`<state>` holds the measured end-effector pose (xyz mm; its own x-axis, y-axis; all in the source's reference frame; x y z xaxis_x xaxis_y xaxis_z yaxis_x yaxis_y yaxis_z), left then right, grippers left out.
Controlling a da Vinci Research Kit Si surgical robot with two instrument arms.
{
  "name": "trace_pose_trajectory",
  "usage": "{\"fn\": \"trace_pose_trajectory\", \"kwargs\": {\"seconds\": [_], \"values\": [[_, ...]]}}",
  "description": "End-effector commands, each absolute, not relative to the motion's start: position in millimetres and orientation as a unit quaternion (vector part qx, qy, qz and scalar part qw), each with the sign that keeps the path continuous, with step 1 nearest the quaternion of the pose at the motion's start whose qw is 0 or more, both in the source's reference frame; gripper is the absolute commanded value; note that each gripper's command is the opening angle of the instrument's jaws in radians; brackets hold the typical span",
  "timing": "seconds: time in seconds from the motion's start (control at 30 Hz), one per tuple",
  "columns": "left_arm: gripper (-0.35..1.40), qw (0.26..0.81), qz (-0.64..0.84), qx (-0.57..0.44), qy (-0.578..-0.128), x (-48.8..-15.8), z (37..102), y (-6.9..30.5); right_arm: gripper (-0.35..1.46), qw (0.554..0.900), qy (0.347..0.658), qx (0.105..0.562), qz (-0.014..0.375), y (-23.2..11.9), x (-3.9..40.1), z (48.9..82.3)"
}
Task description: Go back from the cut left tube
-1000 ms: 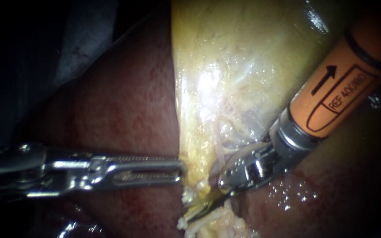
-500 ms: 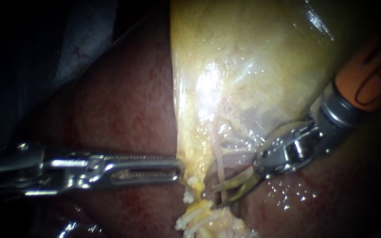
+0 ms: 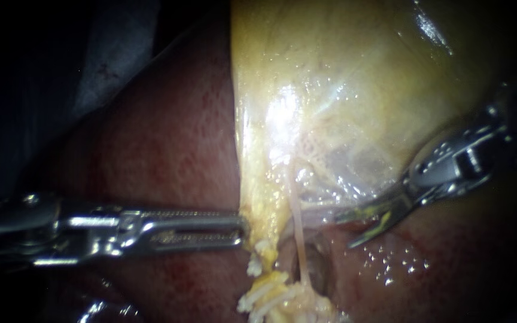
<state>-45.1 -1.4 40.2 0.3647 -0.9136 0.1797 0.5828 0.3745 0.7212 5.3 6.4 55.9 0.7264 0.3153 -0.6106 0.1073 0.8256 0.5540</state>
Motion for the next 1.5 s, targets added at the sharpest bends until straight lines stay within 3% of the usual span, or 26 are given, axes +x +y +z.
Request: {"fn": "trace_pose_trajectory", "kwargs": {"seconds": [0.03, 0.33, 0.73, 1.5], "values": [[-0.35, 0.776, -0.482, 0.283, -0.292, -45.1, 40.2, -1.4, 0.49, 0.882, 0.37, 0.286, 0.059, 6.8, 5.1, 55.7], [-0.35, 0.776, -0.482, 0.283, -0.292, -45.1, 40.2, -1.3, 0.74, 0.884, 0.387, 0.255, 0.066, 9.0, 3.4, 53.9], [-0.35, 0.778, -0.484, 0.274, -0.294, -44.9, 39.9, 0.2, 0.74, 0.884, 0.389, 0.251, 0.069, 9.7, 2.2, 53.3], [-0.35, 0.76, -0.476, 0.236, -0.375, -46.2, 39.2, 5.6, 0.76, 0.884, 0.389, 0.252, 0.067, 9.5, 1.8, 53.3]]}}
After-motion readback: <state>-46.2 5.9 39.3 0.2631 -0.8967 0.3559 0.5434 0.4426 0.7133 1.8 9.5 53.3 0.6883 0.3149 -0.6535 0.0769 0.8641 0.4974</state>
